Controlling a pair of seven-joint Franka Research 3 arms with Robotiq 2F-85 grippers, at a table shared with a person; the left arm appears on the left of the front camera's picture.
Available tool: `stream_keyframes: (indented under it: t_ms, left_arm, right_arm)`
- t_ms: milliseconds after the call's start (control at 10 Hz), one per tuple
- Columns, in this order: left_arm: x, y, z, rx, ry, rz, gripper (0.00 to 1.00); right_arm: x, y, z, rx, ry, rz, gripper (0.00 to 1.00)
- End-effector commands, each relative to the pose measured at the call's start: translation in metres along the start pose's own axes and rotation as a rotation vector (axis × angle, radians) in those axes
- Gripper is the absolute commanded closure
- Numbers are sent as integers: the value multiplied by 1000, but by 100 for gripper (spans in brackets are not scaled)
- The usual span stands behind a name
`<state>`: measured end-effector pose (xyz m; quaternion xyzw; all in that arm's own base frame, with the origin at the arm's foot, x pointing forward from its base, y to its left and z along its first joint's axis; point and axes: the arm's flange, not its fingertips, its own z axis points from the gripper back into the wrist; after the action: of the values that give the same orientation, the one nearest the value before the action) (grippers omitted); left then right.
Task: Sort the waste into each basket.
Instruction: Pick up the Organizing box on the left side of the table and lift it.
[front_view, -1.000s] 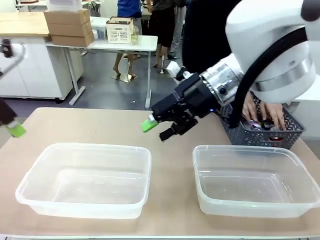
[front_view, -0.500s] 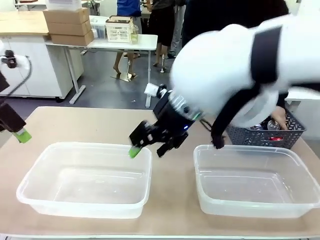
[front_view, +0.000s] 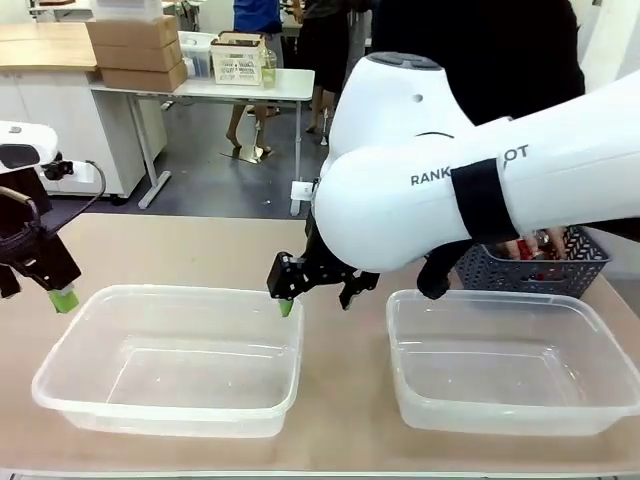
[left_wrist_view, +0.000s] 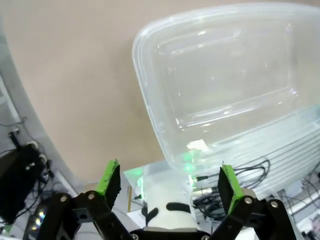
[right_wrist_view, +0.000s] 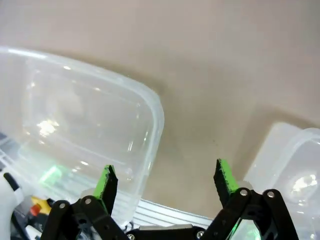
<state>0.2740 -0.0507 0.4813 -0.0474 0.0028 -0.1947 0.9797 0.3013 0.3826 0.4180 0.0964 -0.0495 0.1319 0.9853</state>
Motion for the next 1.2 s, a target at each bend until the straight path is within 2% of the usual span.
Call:
stream_keyframes:
  t_ms: [0,100,200,300,500,700,900,1000,1100]
  left_arm:
    - [-8,3,18,16,-75,-18,0]
    - [0,0,0,0,0,0,0]
    - [8,-9,2,26,-53,25,0]
    - [14,-5,-28,34,24,95,0]
    - [11,3,-81,20,139,145,0]
    - [7,5,-118,1,243,159,0]
    - [6,11,-134,-31,258,166,0]
    - [6,16,-139,-63,236,174,0]
    - [7,19,-141,-58,233,206,60]
  right_arm:
    - [-9,14,-5,33,-4,43,0]
    - [0,0,0,0,0,0,0]
    - [5,1,-13,25,76,-51,0]
    - [7,-1,-28,19,113,-100,0]
    - [12,0,-50,13,203,-156,0]
    - [14,-1,-56,-1,222,-187,0]
    - [16,-1,-61,-24,245,-199,0]
    - [15,-2,-63,-43,266,-193,0]
    - [13,-1,-61,-50,278,-197,60]
